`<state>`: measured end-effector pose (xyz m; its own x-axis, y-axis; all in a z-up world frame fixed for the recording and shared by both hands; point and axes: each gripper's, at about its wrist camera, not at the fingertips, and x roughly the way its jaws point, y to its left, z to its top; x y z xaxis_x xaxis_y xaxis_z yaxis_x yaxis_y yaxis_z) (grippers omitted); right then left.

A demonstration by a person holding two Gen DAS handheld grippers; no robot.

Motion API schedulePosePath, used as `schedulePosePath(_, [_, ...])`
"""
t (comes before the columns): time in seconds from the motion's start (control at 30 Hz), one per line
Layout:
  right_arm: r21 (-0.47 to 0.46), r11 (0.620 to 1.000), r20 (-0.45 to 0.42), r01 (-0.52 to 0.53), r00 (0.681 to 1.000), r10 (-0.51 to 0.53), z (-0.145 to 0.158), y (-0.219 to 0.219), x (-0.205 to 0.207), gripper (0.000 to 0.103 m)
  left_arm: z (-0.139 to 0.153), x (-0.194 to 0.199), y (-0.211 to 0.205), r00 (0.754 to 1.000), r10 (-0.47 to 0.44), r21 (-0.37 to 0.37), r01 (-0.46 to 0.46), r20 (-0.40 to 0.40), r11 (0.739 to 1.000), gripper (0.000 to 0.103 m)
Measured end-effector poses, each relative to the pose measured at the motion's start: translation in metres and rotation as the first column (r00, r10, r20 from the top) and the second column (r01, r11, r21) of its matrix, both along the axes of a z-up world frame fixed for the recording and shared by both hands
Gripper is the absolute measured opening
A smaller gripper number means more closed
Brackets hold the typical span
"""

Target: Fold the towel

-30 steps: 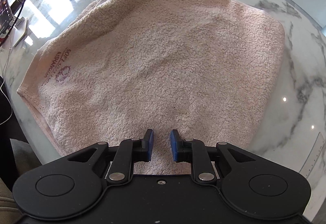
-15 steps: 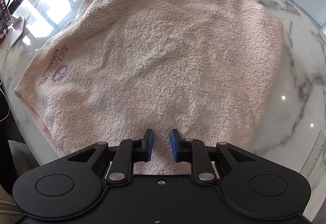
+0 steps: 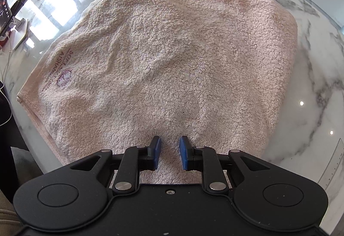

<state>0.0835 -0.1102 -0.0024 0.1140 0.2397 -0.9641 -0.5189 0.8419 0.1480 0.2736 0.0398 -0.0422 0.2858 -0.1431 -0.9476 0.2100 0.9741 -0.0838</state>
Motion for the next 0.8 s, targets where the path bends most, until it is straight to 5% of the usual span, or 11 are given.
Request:
schedulePosePath(0.33, [-0.011,1.000,0.031,-0.008,0.999,0.008,0.004,0.003,-0.008,0.029,0.016,-0.024,0.002,0.997,-0.026,0.054,0.022,0.074,0.998,0.022])
schedulePosePath(0.47, [-0.012,0.997,0.038,-0.075,0.996,0.076,0.014,0.005,-0.026,0.029,0.035,-0.059,-0.001,0.987,-0.140,-0.010,0.141,0.083,0.990,0.022])
schedulePosePath(0.67, [-0.040,0.979,0.056,-0.198,0.978,0.200,0.024,0.011,-0.070,0.029,0.048,-0.137,-0.028,0.930,-0.363,-0.038,0.365,0.047,0.930,0.022])
schedulePosePath(0.8, [-0.054,0.961,0.081,-0.272,0.958,0.276,0.028,0.016,-0.096,0.029,0.049,-0.198,-0.050,0.854,-0.519,-0.024,0.519,0.032,0.854,0.022])
